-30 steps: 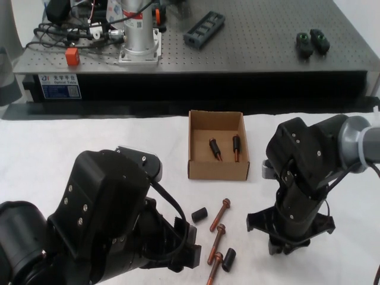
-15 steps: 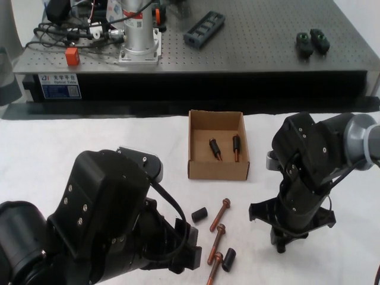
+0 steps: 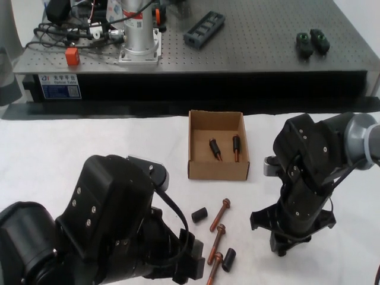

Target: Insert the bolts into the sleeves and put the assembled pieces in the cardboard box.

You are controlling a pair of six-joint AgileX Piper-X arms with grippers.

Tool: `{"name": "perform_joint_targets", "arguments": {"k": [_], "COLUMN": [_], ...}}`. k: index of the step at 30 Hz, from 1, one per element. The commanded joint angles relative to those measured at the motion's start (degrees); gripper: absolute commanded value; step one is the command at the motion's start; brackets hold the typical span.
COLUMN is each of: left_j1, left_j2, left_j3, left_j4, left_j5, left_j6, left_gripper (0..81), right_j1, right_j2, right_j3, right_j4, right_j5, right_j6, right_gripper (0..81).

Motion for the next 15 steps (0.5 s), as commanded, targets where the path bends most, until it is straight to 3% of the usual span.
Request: {"name": "perform_joint_targets", "arguments": {"k": [1, 2, 4, 15], "left_j1": [-0.1, -0.1, -0.1, -0.1], "left_j2": [0.2, 0.4, 1.3, 18.7], "left_j3": [-0.2, -0.2, -0.3, -15.3], "left_j4": [0.2, 0.1, -0.7, 5.3], "left_j5": [0.0, 0.0, 0.8, 5.5], "left_j6": [0.7, 0.7, 0.8, 10.9], "left_gripper": [50.1, 50.1, 50.1, 44.2], "right_j1": [-0.2, -0.2, -0.4, -0.4], "right_j2": [0.5, 0.5, 0.5, -10.0], "right_j3": [0.0, 0.0, 0.0, 0.2], "right_j4": [0.6, 0.6, 0.2, 0.9], "right_j5": [-0.6, -0.6, -0.6, -3.6], "right_j6": [-0.3, -0.9, -1.1, -3.8], "right_gripper": [5.5, 0.9, 7.4, 7.4]}}
